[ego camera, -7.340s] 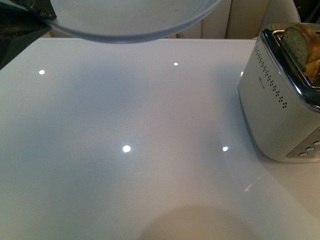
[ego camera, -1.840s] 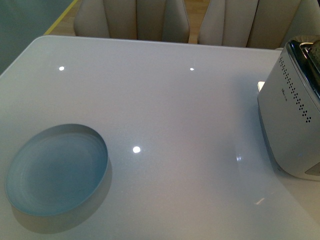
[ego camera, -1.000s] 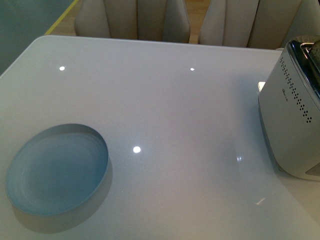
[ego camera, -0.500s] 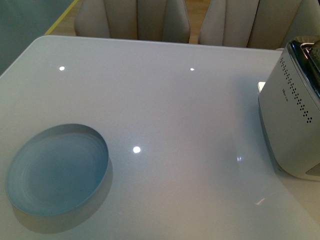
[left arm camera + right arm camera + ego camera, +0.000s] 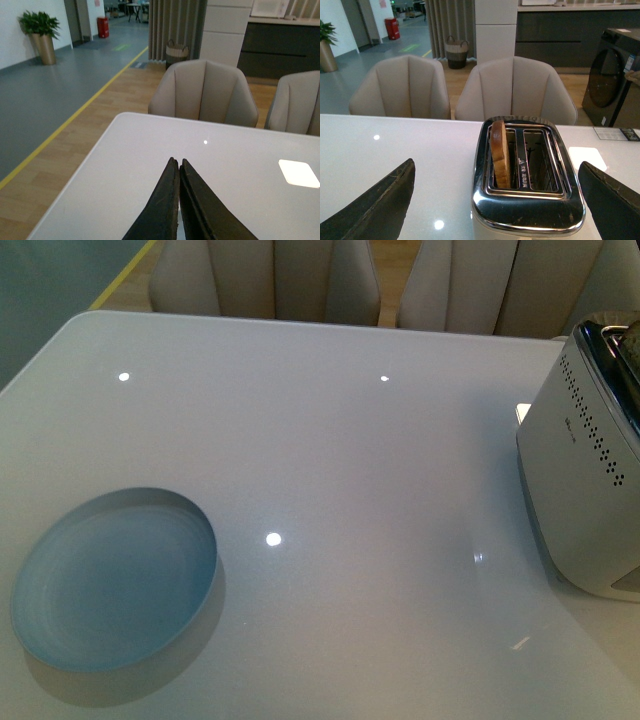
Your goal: Left arm holds plate, right arm toasts bread
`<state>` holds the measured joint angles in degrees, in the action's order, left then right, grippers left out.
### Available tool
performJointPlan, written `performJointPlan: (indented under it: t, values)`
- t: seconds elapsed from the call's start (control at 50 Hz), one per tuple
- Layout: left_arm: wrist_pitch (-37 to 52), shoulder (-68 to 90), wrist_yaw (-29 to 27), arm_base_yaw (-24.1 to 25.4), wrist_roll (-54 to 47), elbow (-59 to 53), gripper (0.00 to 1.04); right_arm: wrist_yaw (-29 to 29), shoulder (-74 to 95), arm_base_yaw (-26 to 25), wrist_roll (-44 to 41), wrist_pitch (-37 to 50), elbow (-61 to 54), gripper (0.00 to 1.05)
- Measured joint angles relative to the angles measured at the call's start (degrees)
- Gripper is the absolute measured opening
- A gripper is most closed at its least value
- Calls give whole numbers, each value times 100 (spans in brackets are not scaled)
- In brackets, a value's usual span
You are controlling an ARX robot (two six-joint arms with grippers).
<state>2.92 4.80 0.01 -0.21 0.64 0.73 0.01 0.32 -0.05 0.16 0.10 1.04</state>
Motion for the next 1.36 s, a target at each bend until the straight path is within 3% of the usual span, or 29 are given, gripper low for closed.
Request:
performJointPlan:
  t: [0.72,0.8,1.14,1.36]
  values:
    - [-284,-444,-2,0,0,0,3,-2,0,0,0,0,0,96]
    - [-284,-444,-2,0,0,0,17,0,0,0,0,0,0,96]
    - [-284,-444,-2,0,-2,0,99,-2,0,0,0,0,0,96]
    - [-284,-444,-2,0,-7,0,97,0,0,0,0,0,0,96]
